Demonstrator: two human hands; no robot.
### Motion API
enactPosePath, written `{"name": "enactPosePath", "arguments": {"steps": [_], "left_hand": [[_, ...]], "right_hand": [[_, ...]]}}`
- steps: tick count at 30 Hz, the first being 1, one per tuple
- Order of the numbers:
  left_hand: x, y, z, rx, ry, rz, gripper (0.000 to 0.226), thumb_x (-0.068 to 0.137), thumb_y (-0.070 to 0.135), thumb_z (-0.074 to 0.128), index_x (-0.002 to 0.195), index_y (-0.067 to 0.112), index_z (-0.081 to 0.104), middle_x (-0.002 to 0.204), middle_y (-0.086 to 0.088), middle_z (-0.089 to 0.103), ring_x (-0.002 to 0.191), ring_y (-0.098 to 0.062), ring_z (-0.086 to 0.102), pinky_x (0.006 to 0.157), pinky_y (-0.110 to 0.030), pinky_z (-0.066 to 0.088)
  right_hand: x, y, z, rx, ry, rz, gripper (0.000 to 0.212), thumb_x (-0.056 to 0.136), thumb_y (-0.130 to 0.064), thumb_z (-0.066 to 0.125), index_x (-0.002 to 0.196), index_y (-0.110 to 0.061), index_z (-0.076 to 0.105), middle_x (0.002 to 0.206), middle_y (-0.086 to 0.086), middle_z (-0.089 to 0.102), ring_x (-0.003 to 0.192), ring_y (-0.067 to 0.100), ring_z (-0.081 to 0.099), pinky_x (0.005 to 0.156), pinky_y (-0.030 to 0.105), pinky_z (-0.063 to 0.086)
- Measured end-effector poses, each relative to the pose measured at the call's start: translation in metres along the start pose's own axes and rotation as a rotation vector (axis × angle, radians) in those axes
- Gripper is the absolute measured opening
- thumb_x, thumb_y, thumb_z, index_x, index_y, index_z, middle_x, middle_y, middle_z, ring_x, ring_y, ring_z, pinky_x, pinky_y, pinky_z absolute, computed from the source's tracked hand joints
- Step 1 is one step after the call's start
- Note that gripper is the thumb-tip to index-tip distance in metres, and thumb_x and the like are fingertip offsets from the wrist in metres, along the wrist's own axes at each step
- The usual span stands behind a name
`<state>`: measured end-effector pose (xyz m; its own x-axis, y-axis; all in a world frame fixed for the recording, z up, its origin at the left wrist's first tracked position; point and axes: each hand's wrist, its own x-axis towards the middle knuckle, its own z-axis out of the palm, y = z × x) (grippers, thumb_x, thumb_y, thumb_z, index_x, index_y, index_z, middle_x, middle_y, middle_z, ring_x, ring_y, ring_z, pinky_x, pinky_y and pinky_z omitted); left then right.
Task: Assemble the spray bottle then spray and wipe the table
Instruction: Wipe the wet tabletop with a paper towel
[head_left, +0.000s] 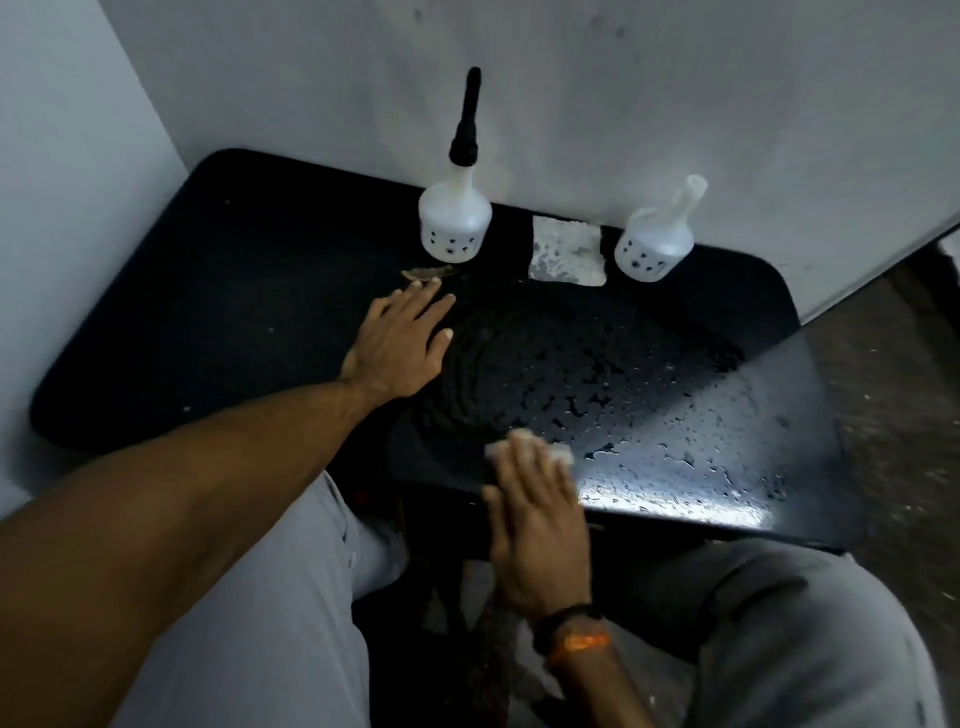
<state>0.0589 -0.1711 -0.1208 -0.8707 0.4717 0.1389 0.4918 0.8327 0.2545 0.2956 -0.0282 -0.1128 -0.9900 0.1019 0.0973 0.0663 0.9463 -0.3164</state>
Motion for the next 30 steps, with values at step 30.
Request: {"name": "enactPosePath", "arguments": {"steps": [30], "left_hand": [[-0.009,0.075,-0.005,-0.008,-0.092,0.0,0.058,0.104,0.03,0.038,0.159,0.016,0.023,0.168,-0.003,0.014,0.155,-0.022,0.014,0.125,-0.051,0.005]], "right_hand": [[0.058,0.063,-0.031,-0.115,-0.038,0.548,0.062,0.107,-0.043,0.024,0.155,-0.004,0.024,0.165,0.022,0.014,0.153,0.037,0.011,0.124,0.049,0.009]]}}
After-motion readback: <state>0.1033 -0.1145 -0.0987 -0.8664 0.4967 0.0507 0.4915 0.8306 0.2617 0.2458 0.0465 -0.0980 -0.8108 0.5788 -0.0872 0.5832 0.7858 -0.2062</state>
